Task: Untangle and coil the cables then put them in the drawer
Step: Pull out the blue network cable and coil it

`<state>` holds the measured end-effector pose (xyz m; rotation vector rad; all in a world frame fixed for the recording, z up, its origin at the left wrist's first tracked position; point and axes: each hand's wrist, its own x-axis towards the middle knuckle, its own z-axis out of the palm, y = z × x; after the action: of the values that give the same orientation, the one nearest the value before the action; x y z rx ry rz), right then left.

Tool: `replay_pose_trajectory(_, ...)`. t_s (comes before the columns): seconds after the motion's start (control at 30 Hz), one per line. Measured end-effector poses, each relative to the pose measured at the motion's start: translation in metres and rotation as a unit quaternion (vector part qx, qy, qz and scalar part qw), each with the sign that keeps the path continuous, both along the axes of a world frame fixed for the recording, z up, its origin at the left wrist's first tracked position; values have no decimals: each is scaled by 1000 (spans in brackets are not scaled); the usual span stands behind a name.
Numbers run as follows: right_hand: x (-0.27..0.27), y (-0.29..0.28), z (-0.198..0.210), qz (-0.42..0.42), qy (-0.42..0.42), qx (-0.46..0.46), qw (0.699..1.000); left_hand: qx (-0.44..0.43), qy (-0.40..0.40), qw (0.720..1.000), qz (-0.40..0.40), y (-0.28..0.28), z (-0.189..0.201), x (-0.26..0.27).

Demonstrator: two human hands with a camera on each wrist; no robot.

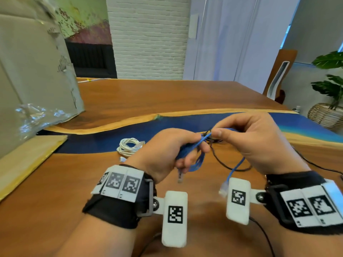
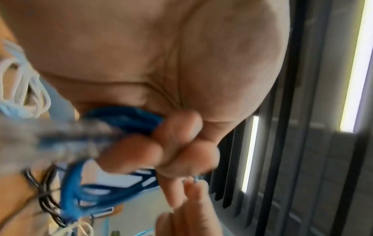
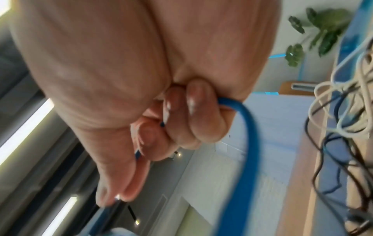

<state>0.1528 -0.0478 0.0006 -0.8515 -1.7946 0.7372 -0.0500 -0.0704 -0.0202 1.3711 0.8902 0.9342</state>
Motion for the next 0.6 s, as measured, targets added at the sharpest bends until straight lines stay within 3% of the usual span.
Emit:
replay_pose_trajectory(0.27,-18,7,-16,-3,-29,13,999,-93,-198,975,-26,1,4,-3)
replay_pose_trajectory(0.4,-25,10,-22,-41,-92,42,994,-102,-241,965,1,0,3,7)
replay_pose_trajectory(0.6,-34,4,-23,16,24,-59,998,-70,-250,963,67,2,1,14)
